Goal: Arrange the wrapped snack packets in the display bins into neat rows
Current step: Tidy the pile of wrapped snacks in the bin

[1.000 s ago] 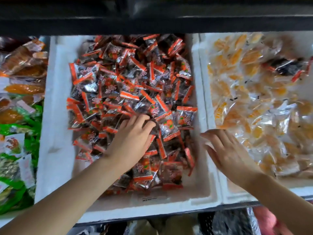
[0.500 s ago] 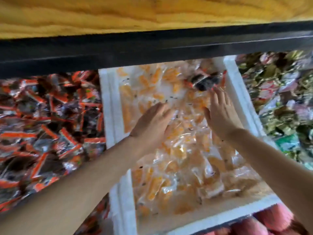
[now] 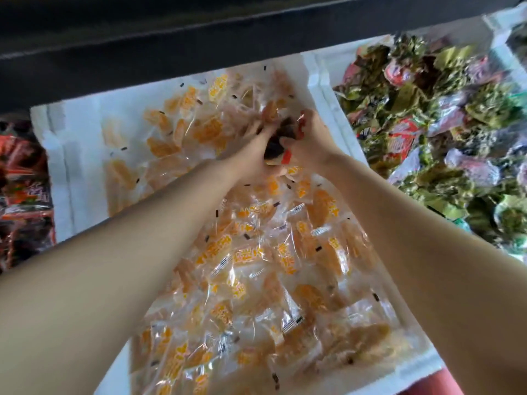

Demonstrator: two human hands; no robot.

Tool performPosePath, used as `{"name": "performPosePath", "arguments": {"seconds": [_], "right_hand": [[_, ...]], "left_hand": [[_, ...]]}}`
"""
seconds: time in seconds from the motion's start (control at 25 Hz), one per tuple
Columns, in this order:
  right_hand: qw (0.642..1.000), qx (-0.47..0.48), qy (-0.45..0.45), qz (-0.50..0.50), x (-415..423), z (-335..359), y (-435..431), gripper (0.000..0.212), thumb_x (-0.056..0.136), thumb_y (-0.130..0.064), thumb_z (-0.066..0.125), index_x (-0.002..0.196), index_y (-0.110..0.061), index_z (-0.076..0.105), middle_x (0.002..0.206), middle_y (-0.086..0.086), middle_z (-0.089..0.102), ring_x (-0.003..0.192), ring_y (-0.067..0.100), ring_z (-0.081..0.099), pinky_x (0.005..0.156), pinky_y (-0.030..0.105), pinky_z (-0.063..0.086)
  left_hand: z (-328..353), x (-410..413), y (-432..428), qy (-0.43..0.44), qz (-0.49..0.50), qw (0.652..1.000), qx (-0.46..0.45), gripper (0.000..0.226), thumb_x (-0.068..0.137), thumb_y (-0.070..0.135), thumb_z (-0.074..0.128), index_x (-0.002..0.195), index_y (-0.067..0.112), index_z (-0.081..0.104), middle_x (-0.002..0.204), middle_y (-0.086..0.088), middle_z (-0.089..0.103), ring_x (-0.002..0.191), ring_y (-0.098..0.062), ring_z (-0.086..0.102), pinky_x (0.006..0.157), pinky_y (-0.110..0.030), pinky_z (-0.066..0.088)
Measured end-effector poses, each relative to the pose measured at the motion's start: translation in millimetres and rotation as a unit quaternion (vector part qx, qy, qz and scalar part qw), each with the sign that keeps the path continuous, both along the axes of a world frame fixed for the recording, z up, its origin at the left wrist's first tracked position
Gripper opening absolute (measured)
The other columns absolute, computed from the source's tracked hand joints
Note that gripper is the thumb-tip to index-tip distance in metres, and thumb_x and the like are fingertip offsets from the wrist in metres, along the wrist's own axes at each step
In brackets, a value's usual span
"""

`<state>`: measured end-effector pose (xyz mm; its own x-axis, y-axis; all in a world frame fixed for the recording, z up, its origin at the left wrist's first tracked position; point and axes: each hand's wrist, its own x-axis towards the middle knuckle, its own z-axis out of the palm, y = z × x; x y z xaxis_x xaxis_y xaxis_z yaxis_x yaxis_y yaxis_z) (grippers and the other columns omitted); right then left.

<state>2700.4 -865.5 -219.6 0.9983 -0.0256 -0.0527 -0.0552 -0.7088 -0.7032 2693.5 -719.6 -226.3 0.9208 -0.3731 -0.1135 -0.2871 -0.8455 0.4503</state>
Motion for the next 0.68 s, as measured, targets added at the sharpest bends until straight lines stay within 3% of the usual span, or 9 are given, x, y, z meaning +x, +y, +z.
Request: {"name": "performPosePath", "arguments": {"seconds": [0.12,0.24,0.36,0.44,0.52,0.68], "right_hand": [[0.999,0.030,-0.019,-0.002,-11.7,-2.6,-3.4,0.032,0.085,-0.018,0.060,0.114,-0.010,0.050,0.115,0.010,0.052,0.108,0.026,0.051,0.090,0.033,0.042],[0.996,0.076,-0.042,-0.037,-34.0,-6.0,-7.3,0.008,0.088,-0.018,0.059,0.091,-0.020,0.052,0.098,-0.001,0.057,0.092,0.023,0.059,0.071,0.027,0.042],[0.993,0.095,-0.047,-0.056,-51.5,4.9,-8.9,0.018,0.091,-0.014,0.053,0.079,-0.026,0.047,0.090,-0.001,0.061,0.081,0.024,0.062,0.062,0.027,0.044],[0.992,0.093,-0.057,-0.069,-64.6,15.1,-12.2,0.007,0.094,-0.015,0.049,0.089,-0.019,0.049,0.092,0.000,0.061,0.081,0.022,0.059,0.063,0.029,0.043],[0.990,0.086,-0.063,-0.089,-80.5,23.6,-17.5,0.005,0.096,-0.016,0.046,0.101,-0.014,0.047,0.091,-0.006,0.057,0.081,0.017,0.054,0.063,0.029,0.038],[0.988,0.119,-0.055,-0.087,-118.0,27.8,-25.6,0.003,0.097,-0.019,0.045,0.098,-0.017,0.043,0.075,-0.008,0.059,0.058,0.013,0.050,0.050,0.028,0.038]], "left_hand": [[-0.4,-20.8,4.5,-0.035,-0.006,0.999,0.039,0.075,0.078,0.049,0.071,0.141,0.025,0.038,0.148,-0.005,0.029,0.136,-0.032,0.027,0.108,-0.047,0.035],[0.8,-44.5,6.9,-0.077,-0.003,0.996,0.045,0.055,0.083,0.041,0.069,0.130,0.022,0.047,0.142,-0.006,0.033,0.130,-0.033,0.032,0.098,-0.045,0.043],[4.8,-52.3,8.7,-0.085,-0.001,0.996,0.027,0.046,0.086,0.022,0.068,0.127,0.017,0.049,0.134,-0.011,0.041,0.121,-0.035,0.045,0.092,-0.047,0.050],[8.6,-62.7,13.4,-0.084,0.007,0.996,-0.016,0.043,0.087,0.011,0.065,0.127,0.015,0.051,0.132,-0.011,0.047,0.116,-0.031,0.051,0.094,-0.046,0.050],[15.1,-80.7,23.3,-0.092,0.017,0.994,-0.059,0.036,0.088,0.010,0.063,0.122,0.014,0.054,0.125,-0.008,0.054,0.105,-0.026,0.059,0.085,-0.038,0.054],[33.1,-122.9,42.0,-0.081,0.072,0.980,-0.165,0.034,0.087,0.010,0.067,0.117,0.018,0.054,0.108,0.003,0.063,0.089,-0.011,0.064,0.072,-0.017,0.053]]}}
